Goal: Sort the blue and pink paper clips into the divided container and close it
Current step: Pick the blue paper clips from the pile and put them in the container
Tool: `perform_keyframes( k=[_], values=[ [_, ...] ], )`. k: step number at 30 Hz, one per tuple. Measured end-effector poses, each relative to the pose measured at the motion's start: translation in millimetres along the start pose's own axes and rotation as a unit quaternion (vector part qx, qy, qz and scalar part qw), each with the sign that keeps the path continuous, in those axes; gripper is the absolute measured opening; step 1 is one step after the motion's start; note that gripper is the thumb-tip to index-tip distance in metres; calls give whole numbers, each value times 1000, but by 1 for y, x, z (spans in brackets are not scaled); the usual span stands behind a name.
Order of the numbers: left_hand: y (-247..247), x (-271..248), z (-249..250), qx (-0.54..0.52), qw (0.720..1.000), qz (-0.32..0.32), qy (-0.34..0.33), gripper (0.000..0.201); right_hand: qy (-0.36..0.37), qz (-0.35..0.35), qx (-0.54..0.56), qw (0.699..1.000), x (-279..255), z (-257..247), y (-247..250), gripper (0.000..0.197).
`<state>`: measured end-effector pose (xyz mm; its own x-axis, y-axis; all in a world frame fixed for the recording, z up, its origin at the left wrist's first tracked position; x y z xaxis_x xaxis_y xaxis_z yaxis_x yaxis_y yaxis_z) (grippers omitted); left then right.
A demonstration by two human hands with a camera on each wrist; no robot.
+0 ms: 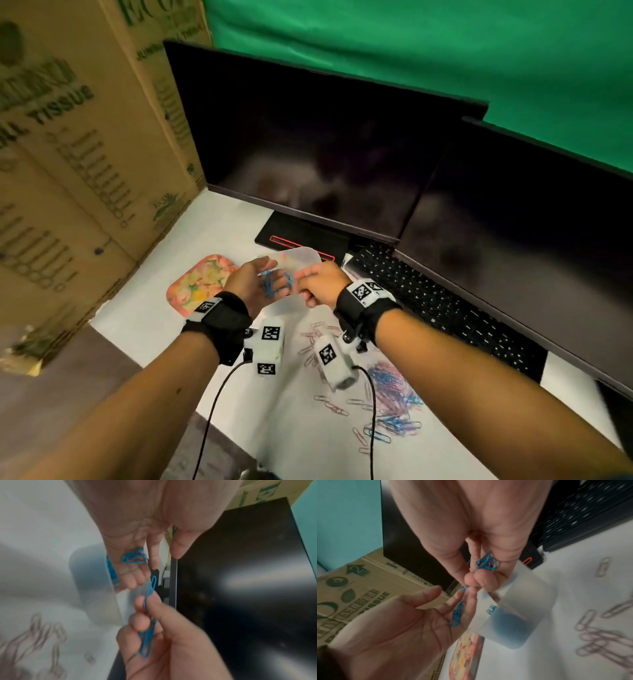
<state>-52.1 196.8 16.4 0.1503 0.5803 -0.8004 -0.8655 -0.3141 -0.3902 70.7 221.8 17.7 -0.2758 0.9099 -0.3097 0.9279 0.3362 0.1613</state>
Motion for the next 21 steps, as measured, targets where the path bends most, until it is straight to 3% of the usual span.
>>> perform_keyframes(
  k=[7, 9, 11, 12, 14, 17, 21],
  values=[
    [22, 17, 35, 109, 989, 99, 0, 36, -13, -34, -39, 999, 53, -16, -25, 7],
    [23, 19, 40, 137, 984, 117, -7, 43, -38, -69, -102, 992, 54, -19, -22, 16],
    [25, 20, 42, 155, 980, 127, -10, 44, 3, -111, -237, 965, 55, -25, -23, 25],
    [25, 21, 44, 160, 978, 131, -12, 44, -4, -118, -206, 972, 53, -26, -24, 26],
    [24, 19, 47, 165, 976, 139, -21, 43, 6, -45, -80, 996, 53, -21, -12, 33],
    [22, 10, 53, 156, 976, 143, -51, 37, -36, 46, 44, 997, 34, -4, 13, 34],
    [17, -6, 56, 205, 961, 148, -109, 25, -31, 80, 32, 996, -7, 15, 59, 20]
  ],
)
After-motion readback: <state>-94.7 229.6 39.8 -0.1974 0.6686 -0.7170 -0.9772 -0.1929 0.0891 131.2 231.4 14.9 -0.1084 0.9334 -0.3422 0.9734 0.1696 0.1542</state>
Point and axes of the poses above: each hand's wrist, its own x-axis towards the middle knuckle, its own y-axis out of the back of the hand, z = x × y, the point moved 10 cm from there along x, towards the middle knuckle, and after that the axes turned 15 degrees about y, right-handed, at the moved point
